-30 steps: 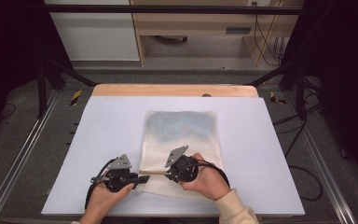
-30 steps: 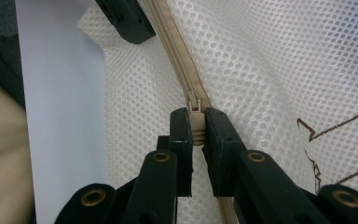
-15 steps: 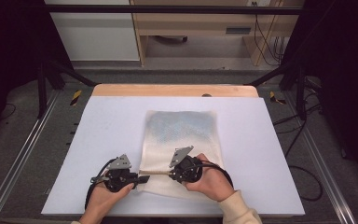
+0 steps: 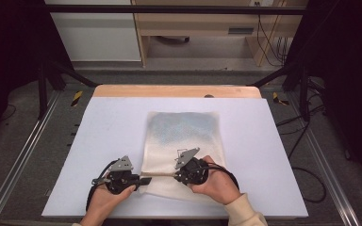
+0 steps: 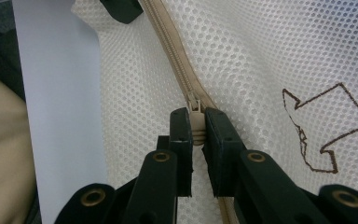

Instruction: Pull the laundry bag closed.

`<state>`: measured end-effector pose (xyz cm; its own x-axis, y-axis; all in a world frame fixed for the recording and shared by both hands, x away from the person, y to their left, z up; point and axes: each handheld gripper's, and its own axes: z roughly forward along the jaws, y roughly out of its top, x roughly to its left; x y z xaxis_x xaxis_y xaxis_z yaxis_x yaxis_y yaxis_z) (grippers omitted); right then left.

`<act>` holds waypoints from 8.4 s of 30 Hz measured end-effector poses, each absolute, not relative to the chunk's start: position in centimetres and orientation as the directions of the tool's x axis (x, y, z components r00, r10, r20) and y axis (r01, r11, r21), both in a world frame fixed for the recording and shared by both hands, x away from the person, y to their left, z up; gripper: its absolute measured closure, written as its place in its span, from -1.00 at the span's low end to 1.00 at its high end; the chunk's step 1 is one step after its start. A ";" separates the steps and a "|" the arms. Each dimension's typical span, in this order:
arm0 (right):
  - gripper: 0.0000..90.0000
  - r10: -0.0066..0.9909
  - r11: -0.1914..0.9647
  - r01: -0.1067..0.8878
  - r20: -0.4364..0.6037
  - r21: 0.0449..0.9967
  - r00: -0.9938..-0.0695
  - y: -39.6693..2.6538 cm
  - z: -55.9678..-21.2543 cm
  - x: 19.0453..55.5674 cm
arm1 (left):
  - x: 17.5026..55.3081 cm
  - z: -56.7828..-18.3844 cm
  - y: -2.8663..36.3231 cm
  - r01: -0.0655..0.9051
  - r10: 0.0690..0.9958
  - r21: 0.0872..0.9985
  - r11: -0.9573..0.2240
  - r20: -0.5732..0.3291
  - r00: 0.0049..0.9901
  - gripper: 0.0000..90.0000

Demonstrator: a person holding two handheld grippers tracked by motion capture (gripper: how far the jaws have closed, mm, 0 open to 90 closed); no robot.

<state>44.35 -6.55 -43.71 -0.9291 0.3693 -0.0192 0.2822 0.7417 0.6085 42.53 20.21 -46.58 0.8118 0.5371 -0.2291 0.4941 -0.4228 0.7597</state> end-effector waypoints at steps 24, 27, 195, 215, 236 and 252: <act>0.82 0.400 0.728 0.306 -0.019 0.613 -0.916 -8.3 -43.7 44.2 | 42.5 -46.6 20.2 0.491 0.537 0.762 -0.422 -0.226 0.812 0.85; 0.82 0.401 0.727 0.306 -0.019 0.615 -0.916 -8.4 -43.7 44.2 | 42.5 -46.5 20.2 0.491 0.538 0.761 -0.423 -0.225 0.812 0.85; 0.82 0.597 0.607 0.455 0.004 0.652 -0.803 -20.0 -44.8 41.3 | 42.5 -46.6 20.3 0.491 0.548 0.760 -0.426 -0.215 0.808 0.85; 0.82 0.628 0.583 0.484 0.015 0.652 -0.778 -21.7 -44.9 40.9 | 42.5 -46.3 20.3 0.478 0.547 0.770 -0.422 -0.205 0.812 0.85; 0.79 0.631 0.592 0.496 0.018 0.635 -0.776 -21.8 -45.5 40.7 | 42.1 -46.2 20.1 0.470 0.572 0.767 -0.437 -0.166 0.803 0.31; -0.69 0.730 0.444 0.424 -0.044 0.790 -0.682 -20.4 -44.2 41.7 | 40.9 -44.9 22.0 0.420 0.675 0.815 -0.400 -0.048 0.736 -0.86</act>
